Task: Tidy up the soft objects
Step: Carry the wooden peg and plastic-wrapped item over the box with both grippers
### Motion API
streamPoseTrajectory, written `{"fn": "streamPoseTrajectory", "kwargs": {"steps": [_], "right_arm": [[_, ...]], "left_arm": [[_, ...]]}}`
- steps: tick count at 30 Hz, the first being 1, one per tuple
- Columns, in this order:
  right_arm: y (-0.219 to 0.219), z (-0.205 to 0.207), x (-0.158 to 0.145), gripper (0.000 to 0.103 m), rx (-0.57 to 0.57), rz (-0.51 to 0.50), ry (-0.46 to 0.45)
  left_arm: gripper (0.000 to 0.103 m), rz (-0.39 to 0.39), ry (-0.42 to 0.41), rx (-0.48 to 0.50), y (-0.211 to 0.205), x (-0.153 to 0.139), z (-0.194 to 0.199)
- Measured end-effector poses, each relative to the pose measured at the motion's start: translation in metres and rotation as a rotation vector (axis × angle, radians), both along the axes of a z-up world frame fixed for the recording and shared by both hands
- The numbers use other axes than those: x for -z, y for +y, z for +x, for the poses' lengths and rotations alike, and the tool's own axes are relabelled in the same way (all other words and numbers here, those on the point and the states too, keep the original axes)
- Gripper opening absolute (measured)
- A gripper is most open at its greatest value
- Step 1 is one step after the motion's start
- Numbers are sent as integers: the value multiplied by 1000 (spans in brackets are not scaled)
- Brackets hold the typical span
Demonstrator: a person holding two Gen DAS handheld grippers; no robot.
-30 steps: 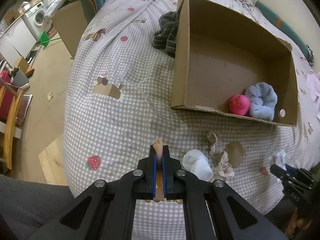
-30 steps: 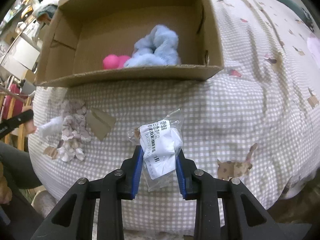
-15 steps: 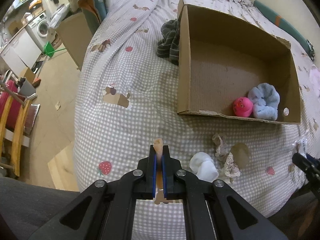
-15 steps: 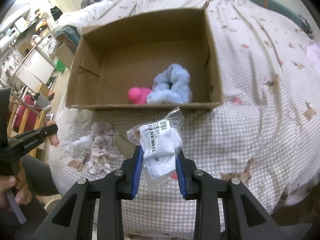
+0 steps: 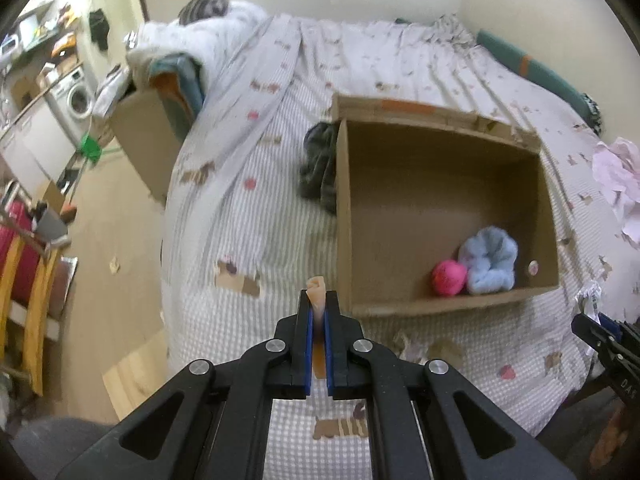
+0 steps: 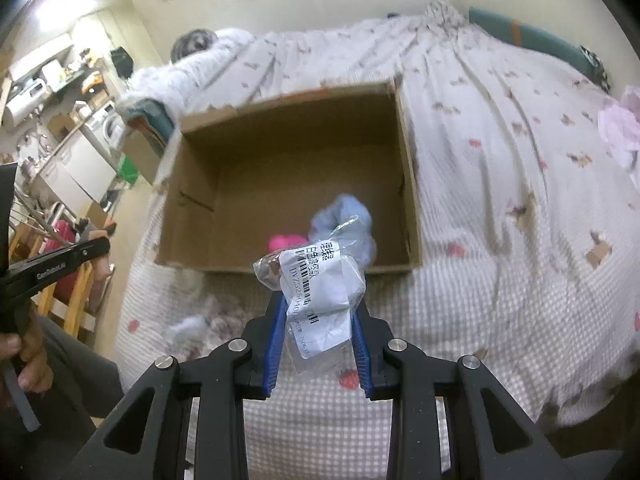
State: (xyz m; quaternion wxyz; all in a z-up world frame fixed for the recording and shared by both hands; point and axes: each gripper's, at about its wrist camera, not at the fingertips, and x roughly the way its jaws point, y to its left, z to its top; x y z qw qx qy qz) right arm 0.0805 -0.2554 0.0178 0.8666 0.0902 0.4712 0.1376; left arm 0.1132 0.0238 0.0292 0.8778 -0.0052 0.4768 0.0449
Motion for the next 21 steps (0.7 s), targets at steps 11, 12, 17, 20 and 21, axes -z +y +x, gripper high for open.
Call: {"fn": "streamPoseTrajectory", "kwargs": {"steps": [11, 12, 17, 20, 21], "right_arm": [[16, 27, -32, 33, -2, 113, -45], [17, 31, -35, 33, -6, 119, -50], [22, 56, -44, 33, -26, 118, -76], [23, 74, -42, 33, -20, 128, -73], [24, 81, -40, 33, -16, 130, -70]], "left_arm": [[4, -61, -36, 44, -13, -26, 24], [4, -60, -41, 49, -16, -28, 28], [5, -69, -54, 68, -23, -29, 44], [5, -68, -63, 91, -30, -28, 58], [5, -58, -66, 97, -34, -26, 62]]}}
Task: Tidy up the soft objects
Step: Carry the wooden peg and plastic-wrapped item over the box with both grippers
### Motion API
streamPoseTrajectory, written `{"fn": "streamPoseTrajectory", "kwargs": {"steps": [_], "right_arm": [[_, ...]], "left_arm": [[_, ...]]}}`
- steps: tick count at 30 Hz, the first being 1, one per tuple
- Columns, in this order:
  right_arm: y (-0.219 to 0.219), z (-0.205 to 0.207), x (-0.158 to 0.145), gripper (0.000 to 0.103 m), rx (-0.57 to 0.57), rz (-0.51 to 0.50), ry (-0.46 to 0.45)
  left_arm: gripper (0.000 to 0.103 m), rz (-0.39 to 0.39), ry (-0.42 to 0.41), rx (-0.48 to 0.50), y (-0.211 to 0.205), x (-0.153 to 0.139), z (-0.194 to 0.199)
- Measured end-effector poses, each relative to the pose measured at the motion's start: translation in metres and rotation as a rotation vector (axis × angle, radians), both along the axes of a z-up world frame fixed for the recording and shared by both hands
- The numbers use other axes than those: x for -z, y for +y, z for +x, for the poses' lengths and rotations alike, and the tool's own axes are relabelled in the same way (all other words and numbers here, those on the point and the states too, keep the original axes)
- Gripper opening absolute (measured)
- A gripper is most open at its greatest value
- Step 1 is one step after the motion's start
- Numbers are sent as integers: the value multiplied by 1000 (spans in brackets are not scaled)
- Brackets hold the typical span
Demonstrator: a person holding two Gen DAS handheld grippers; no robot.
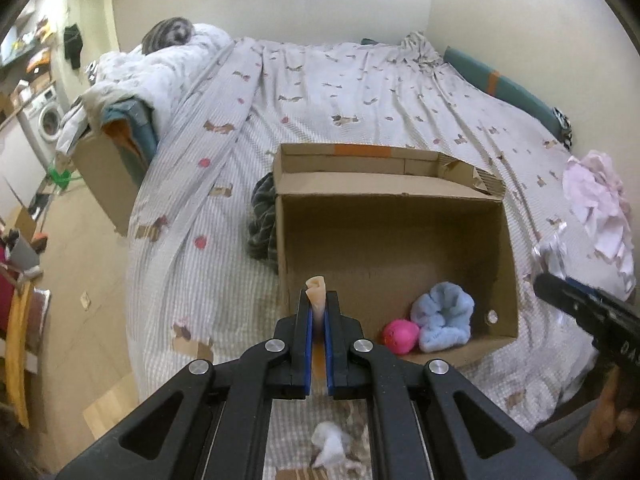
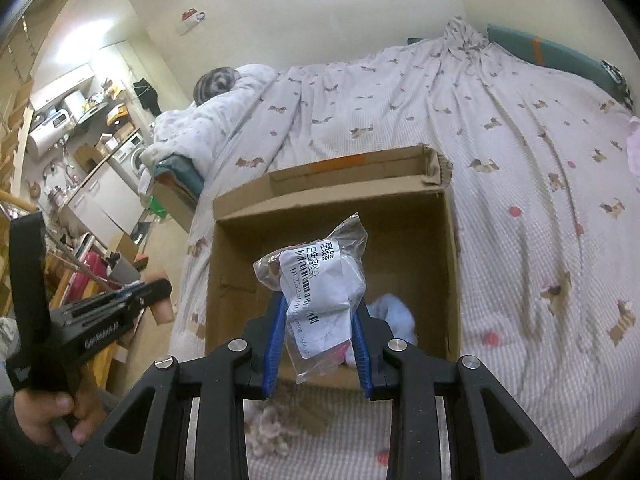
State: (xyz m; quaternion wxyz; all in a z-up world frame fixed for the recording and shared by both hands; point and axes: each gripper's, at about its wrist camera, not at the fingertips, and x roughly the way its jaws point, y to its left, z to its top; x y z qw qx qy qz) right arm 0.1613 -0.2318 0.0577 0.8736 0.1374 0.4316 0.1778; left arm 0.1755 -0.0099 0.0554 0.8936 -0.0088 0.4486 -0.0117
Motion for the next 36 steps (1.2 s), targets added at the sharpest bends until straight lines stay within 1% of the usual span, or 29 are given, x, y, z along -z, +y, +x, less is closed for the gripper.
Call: {"fn": "streamPoseTrajectory", "kwargs": {"steps": [2, 5, 10, 12, 15, 20, 24, 28, 30, 33, 36], "right_arm": [[0, 10, 6, 33, 8, 2, 5], [0, 21, 19, 33, 21, -1, 20], [0, 28, 47, 33, 37, -17, 71], [2, 33, 55, 33, 34, -15, 94], [6, 37, 63, 33, 25, -30, 105], [14, 45, 80, 33, 9, -53, 151], [19, 46, 89, 33, -9, -80, 169], [21, 49, 96, 33, -12, -95, 190], [22, 51, 98, 33, -15, -101, 199], [23, 53, 101, 33, -16, -100, 210], [23, 54, 103, 33, -19, -96, 219]], "left_arm": [[5, 9, -6, 10, -5, 3, 8], [5, 1, -7, 21, -11, 11, 19], [5, 9, 3, 47, -19, 30, 34], [5, 20, 11, 32, -17, 42, 40], [5, -8, 46, 17, -13, 57, 47], [5, -28, 63, 26, -12, 71, 51], [5, -42, 77, 32, -13, 77, 53], [5, -63, 116, 43, -15, 87, 55], [5, -49, 134, 62, -20, 92, 56], [5, -23, 119, 81, -25, 92, 56], [5, -24, 116, 86, -27, 92, 56]]}}
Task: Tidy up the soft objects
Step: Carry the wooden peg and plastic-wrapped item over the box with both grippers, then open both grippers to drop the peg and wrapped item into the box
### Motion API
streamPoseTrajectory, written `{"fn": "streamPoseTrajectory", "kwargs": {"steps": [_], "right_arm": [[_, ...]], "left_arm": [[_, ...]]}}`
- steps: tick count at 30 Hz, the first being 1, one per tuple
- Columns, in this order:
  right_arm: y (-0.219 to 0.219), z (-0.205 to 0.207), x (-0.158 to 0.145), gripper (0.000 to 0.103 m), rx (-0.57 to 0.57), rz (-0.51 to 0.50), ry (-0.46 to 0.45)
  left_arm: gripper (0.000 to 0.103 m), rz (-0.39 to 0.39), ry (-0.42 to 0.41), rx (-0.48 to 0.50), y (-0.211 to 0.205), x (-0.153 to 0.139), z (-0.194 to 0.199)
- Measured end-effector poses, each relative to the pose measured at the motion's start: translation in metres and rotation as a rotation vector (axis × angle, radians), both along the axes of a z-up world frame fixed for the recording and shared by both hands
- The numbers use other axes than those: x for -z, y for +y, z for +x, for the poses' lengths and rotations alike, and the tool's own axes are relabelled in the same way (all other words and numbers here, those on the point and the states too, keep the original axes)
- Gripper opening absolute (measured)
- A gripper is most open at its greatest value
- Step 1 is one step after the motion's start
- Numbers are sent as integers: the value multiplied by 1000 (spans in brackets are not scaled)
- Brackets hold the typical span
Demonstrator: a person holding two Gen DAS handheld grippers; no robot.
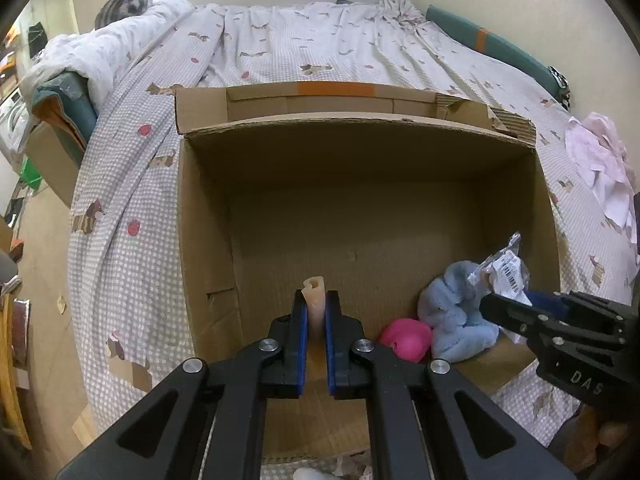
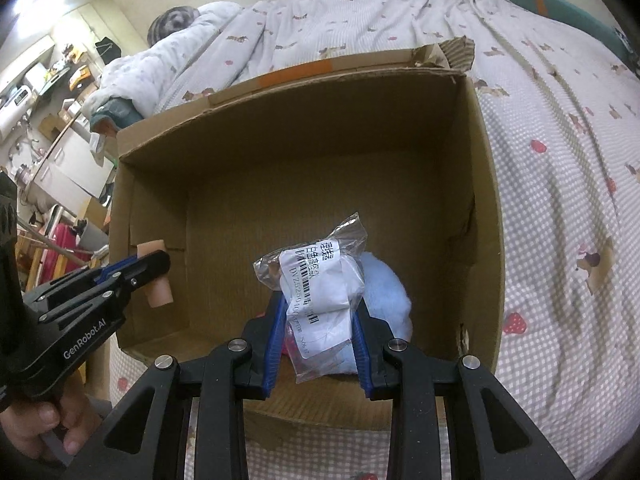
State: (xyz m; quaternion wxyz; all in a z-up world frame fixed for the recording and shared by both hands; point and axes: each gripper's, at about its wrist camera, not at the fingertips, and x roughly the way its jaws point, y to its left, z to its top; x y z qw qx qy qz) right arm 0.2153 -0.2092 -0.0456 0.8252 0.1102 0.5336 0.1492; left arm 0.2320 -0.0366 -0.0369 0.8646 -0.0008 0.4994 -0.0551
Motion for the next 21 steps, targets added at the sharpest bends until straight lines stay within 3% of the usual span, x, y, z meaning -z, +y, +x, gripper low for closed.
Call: {"fn": "streamPoseTrajectory", "kwargs": {"steps": [5, 16, 21], "right_arm": [[1, 0, 4, 33, -5, -14, 17], [0, 2, 3, 33, 12, -5, 10], [-2, 1, 2, 33, 22, 6, -2]], "left_arm": [[5, -30, 20, 2, 2, 3, 2], [6, -1, -47, -14, 4, -10, 0], [13, 0, -62, -8, 2, -15, 0]]}}
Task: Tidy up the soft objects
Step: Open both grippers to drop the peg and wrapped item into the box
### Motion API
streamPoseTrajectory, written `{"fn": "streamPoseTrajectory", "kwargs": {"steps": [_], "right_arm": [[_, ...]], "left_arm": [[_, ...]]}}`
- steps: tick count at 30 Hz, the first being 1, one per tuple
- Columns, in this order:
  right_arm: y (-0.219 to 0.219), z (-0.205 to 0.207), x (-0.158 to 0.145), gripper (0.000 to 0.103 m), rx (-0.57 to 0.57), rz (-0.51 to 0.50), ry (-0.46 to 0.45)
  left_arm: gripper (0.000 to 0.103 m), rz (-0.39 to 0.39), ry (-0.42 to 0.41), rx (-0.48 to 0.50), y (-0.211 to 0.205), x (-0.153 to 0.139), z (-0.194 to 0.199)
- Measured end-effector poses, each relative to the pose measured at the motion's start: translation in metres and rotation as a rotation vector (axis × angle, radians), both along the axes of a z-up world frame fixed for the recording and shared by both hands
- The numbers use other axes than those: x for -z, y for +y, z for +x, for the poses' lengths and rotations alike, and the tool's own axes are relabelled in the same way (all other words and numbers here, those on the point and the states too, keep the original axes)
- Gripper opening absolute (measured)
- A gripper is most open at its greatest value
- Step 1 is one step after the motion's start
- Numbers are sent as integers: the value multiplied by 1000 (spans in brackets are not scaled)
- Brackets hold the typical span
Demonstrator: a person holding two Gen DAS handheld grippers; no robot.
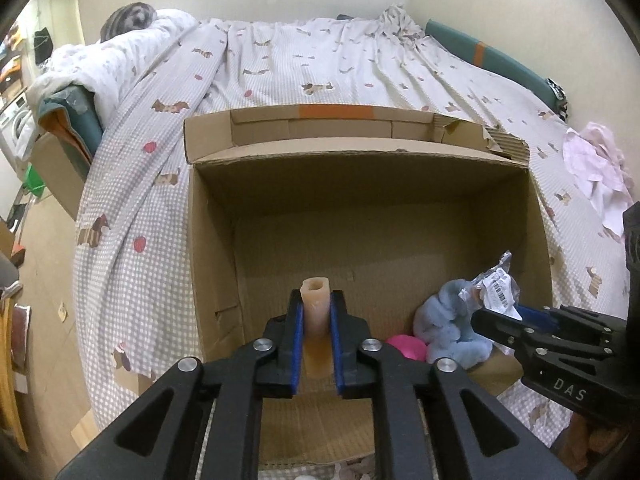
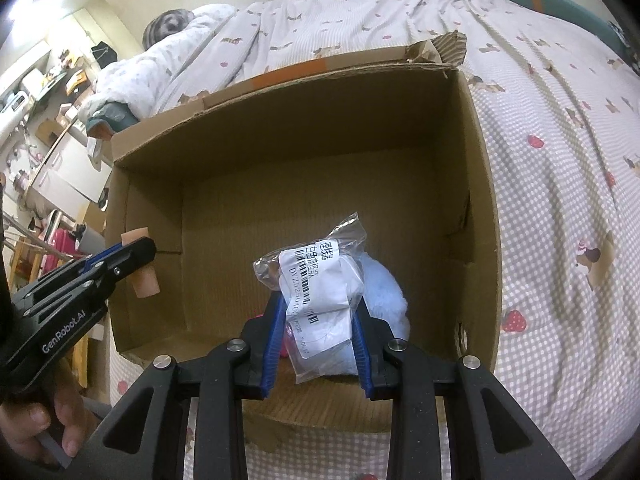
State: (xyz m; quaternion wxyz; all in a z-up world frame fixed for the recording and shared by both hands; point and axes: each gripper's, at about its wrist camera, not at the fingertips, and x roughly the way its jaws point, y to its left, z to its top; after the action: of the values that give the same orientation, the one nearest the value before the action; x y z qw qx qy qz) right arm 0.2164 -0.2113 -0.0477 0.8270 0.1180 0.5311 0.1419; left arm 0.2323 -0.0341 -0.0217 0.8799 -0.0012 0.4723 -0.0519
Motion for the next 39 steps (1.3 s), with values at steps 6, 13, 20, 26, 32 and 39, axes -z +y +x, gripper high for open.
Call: {"fn": "streamPoseTrajectory", "kwargs": {"steps": [6, 13, 20, 26, 32, 39], "right_arm": [[-2, -1, -3, 33, 8, 12, -18], [-16, -5, -22, 70, 81, 49, -113], [-31, -12, -49, 96, 144, 88, -254], [-36, -23, -74, 103, 197, 123, -380], [-38, -30, -79, 103, 235, 115, -387], [-37, -45, -75, 103, 234, 102, -353]], "left_arm": [[18, -15, -4, -6, 2, -4, 1], [64, -21, -80, -4, 0, -19, -6], [81, 9, -160, -14, -2, -36, -12], [89, -10, -233, -72, 8, -53, -19], [98, -49, -272, -98, 19, -64, -29], [102, -54, -332, -156, 41, -84, -60]]}}
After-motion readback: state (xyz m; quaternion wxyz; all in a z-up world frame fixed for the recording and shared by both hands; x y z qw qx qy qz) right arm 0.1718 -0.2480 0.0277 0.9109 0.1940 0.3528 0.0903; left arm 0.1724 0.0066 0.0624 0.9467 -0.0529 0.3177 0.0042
